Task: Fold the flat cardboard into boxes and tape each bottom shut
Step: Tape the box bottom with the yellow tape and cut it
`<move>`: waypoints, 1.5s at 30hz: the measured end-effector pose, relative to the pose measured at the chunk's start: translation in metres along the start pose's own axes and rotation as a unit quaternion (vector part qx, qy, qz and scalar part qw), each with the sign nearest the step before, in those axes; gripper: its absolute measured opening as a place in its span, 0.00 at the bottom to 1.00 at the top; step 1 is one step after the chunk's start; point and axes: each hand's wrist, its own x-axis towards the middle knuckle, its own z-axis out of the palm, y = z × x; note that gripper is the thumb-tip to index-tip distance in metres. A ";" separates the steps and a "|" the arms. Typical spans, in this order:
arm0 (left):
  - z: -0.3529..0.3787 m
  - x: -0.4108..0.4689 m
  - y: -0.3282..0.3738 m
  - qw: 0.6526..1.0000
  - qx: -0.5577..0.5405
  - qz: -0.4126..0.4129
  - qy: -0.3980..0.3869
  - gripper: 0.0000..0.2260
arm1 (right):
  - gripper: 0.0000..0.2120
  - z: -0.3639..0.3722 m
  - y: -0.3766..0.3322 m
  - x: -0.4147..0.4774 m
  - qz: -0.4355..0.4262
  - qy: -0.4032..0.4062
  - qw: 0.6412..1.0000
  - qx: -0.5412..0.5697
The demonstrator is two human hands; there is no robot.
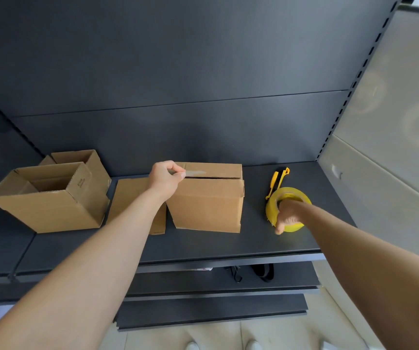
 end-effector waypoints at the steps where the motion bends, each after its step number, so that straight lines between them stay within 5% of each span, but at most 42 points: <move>1: 0.000 0.000 0.001 1.000 -0.003 -0.002 0.000 0.04 | 0.31 0.003 0.001 0.002 0.003 0.004 0.999 -0.038; 4: -0.001 0.001 0.000 1.000 -0.010 -0.009 0.000 0.04 | 0.24 -0.004 -0.001 -0.003 -0.002 0.037 0.993 -0.110; 8: -0.002 0.000 0.002 1.000 -0.017 -0.012 -0.003 0.04 | 0.20 -0.041 0.002 -0.021 0.001 0.101 0.995 -0.018; 16: -0.005 0.000 0.002 0.999 -0.033 -0.008 -0.015 0.03 | 0.19 -0.146 -0.038 -0.094 -0.151 0.220 0.960 0.087; 23: -0.013 0.001 -0.008 0.996 -0.070 0.030 -0.050 0.04 | 0.14 -0.137 -0.118 -0.130 -0.251 0.166 0.953 0.044; 29: -0.018 0.005 -0.011 0.993 -0.077 0.024 -0.081 0.05 | 0.21 -0.128 -0.154 -0.128 -0.229 0.164 0.959 -0.039; 33: -0.028 0.009 -0.002 0.997 -0.012 0.009 -0.079 0.15 | 0.20 -0.130 -0.163 -0.124 -0.228 0.171 0.957 -0.058; 37: -0.034 0.002 0.017 0.977 -0.168 -0.032 -0.129 0.22 | 0.17 -0.131 -0.168 -0.121 -0.226 0.166 0.957 -0.067; 45: -0.038 0.005 0.032 0.919 -0.307 -0.103 -0.225 0.13 | 0.15 -0.130 -0.172 -0.119 -0.230 0.153 0.959 -0.064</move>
